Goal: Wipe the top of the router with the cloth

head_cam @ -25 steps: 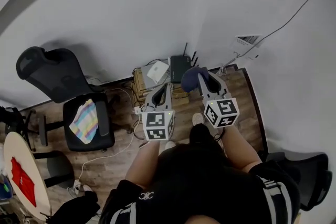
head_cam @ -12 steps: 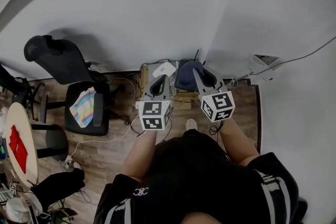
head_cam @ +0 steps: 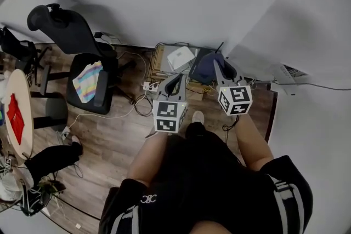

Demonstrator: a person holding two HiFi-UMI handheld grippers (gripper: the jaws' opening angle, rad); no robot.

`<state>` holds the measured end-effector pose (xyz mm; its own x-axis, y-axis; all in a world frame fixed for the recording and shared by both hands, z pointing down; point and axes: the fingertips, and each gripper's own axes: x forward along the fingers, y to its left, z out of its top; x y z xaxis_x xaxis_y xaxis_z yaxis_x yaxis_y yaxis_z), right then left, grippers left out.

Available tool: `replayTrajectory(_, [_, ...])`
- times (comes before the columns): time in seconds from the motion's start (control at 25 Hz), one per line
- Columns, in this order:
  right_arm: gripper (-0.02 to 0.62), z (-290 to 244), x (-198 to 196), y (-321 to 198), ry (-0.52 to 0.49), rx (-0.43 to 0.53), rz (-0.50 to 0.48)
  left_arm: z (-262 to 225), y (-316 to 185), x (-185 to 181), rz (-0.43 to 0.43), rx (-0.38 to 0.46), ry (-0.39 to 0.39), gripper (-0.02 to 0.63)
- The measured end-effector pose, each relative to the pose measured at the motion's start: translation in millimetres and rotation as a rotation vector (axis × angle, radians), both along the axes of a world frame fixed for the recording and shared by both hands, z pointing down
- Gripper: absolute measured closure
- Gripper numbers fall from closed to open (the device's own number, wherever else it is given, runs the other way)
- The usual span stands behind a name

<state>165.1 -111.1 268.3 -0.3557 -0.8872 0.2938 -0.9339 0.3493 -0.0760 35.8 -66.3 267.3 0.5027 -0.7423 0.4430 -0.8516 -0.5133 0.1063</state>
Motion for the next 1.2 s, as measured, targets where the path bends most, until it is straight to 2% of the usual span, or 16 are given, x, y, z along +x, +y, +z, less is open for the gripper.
replayTrajectory(0.24, [0.525, 46, 1, -34, 0.098, -0.047, -0.009, 35, -9, -10, -0.056, -0.070, 0.020, 0.595])
replayTrajectory(0.6, [0.525, 143, -3, -81, 0.175, -0.212, -0.150, 107, -4, -17, -0.119, -0.196, 0.045, 0.595])
replayTrajectory(0.88, [0.525, 208, -9, -105, 0.298, -0.273, -0.315, 153, -1, -15, -0.141, -0.236, 0.077, 0.595])
replayTrajectory(1.08, [0.525, 256, -3, -124, 0.350, -0.353, -0.341, 184, -2, -19, -0.147, -0.250, 0.060, 0.595])
replayTrajectory(1.2, [0.525, 280, -2, -136, 0.338, -0.415, -0.342, 199, -4, -22, -0.164, -0.261, 0.064, 0.595])
